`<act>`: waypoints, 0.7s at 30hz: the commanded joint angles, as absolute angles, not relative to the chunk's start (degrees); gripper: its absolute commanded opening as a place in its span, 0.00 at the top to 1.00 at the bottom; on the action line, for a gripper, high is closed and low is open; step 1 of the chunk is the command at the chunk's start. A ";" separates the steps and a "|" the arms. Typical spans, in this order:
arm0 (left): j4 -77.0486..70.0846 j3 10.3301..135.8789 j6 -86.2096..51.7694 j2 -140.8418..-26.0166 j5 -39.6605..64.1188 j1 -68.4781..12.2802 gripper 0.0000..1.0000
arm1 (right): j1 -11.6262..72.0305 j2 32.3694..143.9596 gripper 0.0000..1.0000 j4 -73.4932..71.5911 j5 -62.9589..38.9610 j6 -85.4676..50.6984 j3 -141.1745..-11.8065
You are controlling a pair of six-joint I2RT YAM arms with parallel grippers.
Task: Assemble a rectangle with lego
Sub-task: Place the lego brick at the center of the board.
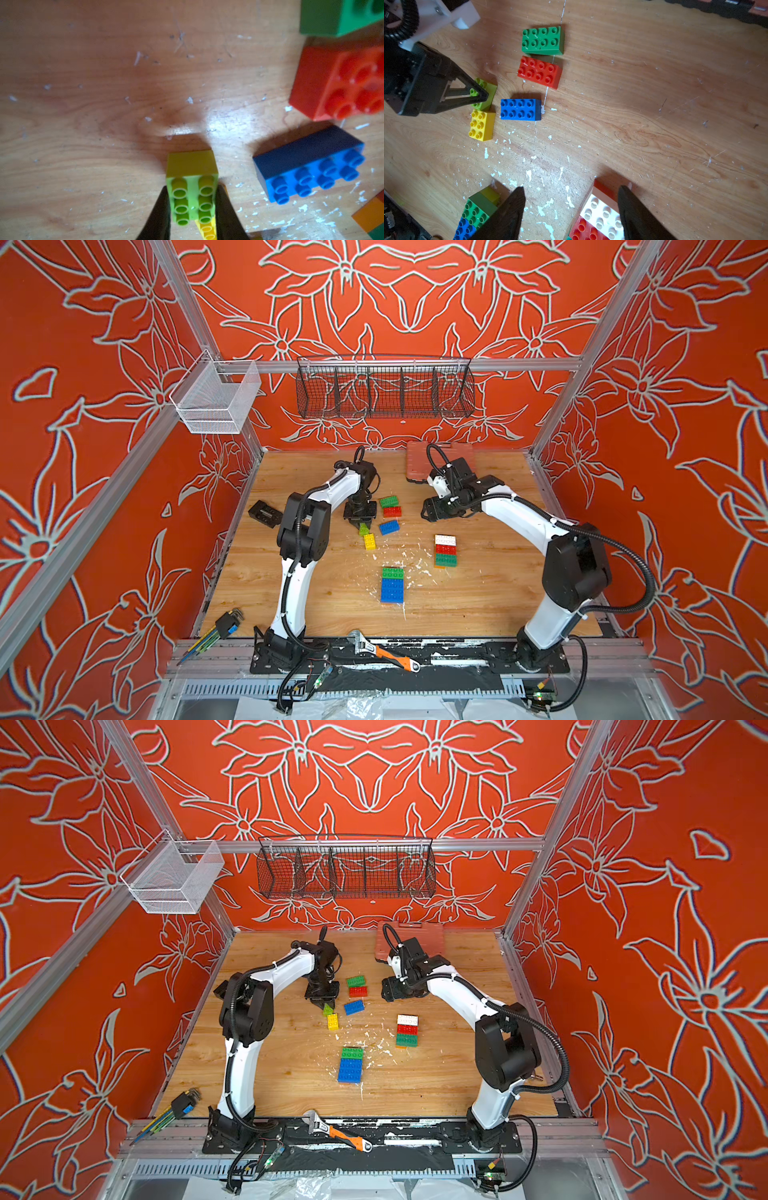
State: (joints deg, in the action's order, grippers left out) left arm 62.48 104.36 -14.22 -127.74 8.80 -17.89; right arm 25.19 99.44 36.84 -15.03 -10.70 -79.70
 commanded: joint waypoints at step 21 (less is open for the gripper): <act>65.53 106.28 -5.20 -127.08 8.45 -20.08 0.75 | 27.90 99.22 0.28 39.59 -12.57 -10.03 -80.76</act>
State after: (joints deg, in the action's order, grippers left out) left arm 63.07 104.68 -7.22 -127.57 9.06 -19.66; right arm 27.31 99.44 37.93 -13.87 -10.70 -79.70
